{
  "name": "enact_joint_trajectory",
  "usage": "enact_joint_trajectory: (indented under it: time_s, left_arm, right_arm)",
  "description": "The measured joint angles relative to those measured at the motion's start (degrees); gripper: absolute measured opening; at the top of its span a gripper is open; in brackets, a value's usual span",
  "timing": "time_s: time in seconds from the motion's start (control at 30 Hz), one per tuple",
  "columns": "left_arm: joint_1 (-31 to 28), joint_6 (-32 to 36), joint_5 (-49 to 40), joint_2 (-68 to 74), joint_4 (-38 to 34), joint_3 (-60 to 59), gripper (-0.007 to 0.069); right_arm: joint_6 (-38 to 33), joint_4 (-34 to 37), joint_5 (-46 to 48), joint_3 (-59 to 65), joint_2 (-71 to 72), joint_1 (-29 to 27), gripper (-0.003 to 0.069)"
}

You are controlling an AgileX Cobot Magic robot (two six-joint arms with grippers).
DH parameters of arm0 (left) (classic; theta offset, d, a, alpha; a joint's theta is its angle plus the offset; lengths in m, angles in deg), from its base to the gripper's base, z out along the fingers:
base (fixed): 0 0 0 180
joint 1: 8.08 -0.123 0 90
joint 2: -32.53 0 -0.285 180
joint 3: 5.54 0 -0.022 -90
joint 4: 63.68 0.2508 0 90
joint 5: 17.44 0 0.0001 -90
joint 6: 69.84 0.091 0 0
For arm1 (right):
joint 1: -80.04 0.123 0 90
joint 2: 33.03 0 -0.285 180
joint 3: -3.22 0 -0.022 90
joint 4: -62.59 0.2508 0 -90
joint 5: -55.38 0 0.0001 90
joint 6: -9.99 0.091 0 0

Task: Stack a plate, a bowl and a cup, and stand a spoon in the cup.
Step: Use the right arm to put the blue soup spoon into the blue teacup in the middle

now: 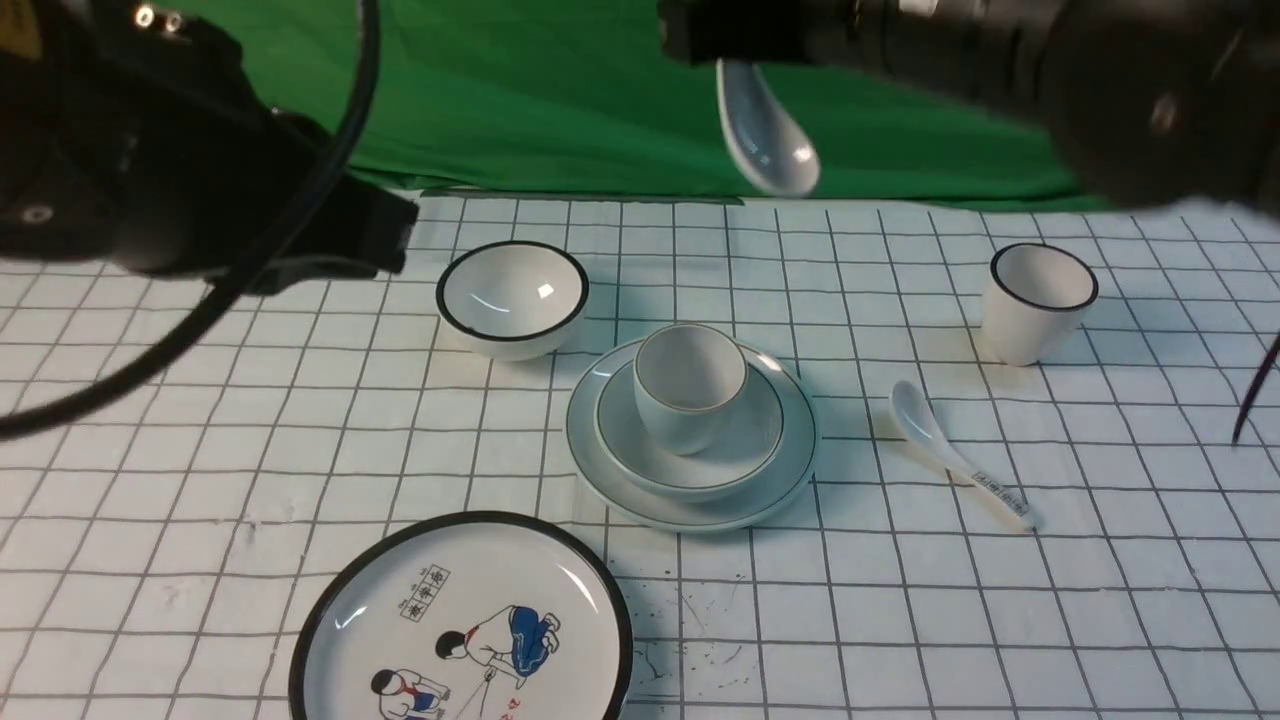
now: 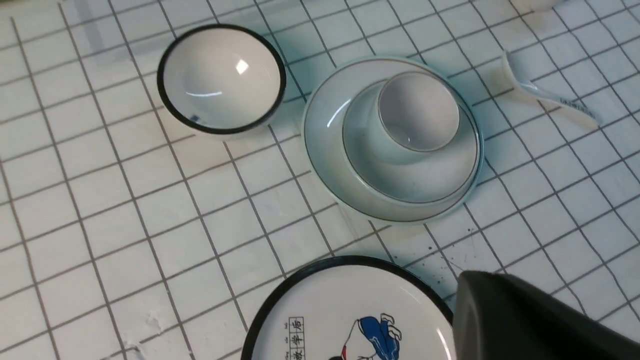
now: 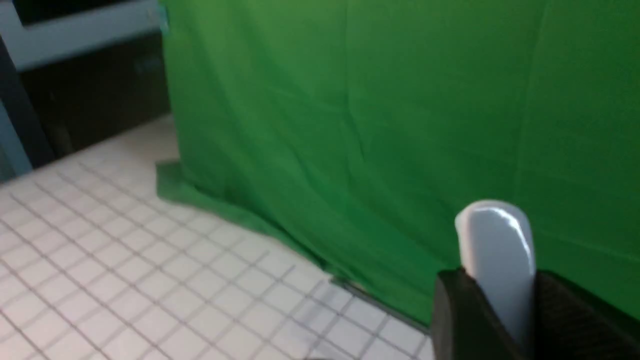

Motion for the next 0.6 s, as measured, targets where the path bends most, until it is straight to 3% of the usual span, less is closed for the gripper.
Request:
enact_joint_trajectory:
  time_s: [0.1, 0.17, 0.6]
  left_arm:
    - [0.0, -0.1, 3.2, -3.5, 0.2, -4.9, 0.0000]
    - [0.0, -0.6, 3.9, -4.7, 0.4, -6.6, 0.0000]
    - [0.0, -2.2, 4.5, -6.1, 0.9, -10.4, 0.0000]
  right_arm:
    - [3.0, 0.0, -20.9, 11.3, -1.3, 0.5, 0.0179]
    - [4.1, 0.0, -25.8, 13.8, -2.5, 0.5, 0.0179]
    - [4.6, 0.0, -35.5, 15.1, -15.5, 0.5, 0.0179]
